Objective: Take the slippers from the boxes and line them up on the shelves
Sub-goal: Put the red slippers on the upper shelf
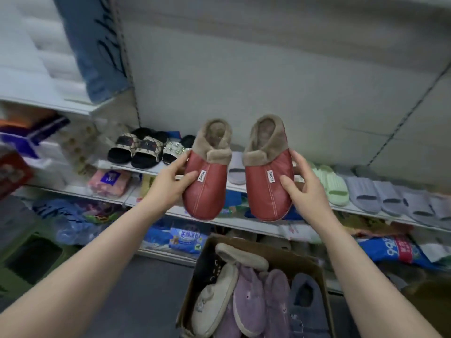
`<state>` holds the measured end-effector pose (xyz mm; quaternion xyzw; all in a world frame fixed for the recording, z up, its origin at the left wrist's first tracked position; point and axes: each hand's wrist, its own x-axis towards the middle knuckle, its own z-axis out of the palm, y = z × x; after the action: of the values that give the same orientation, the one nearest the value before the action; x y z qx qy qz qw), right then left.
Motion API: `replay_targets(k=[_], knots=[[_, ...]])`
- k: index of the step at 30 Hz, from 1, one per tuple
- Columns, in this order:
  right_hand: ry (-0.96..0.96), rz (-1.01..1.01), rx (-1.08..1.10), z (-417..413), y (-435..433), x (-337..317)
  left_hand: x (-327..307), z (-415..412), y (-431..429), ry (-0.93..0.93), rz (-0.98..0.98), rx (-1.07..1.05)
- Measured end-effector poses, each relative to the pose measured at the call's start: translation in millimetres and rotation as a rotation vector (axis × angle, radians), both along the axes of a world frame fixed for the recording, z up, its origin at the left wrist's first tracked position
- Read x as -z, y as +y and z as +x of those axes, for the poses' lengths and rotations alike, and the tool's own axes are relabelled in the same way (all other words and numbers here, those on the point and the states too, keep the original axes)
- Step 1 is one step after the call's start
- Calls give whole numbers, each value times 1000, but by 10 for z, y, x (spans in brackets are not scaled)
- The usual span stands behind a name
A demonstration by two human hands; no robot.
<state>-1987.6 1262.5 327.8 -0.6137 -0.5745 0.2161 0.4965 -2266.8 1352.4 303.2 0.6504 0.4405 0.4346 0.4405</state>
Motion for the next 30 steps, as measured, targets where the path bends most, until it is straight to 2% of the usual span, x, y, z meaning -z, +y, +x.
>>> replay_targets(k=[9, 16, 22, 27, 30], knots=[[6, 287, -85, -323, 383, -1301, -1322, -341, 292, -149, 242, -25], [70, 413, -82, -439, 963, -2106, -2232, -437, 808, -284, 271, 8], [284, 327, -53, -615, 1503, -2743, -2941, -396, 1445, -372, 169, -14], [441, 176, 15, -650, 1974, -3109, -3389, -213, 1876, -311, 106, 50], [571, 178, -29, -707, 2102, -3281, -3549, -77, 2086, -309, 73, 62]])
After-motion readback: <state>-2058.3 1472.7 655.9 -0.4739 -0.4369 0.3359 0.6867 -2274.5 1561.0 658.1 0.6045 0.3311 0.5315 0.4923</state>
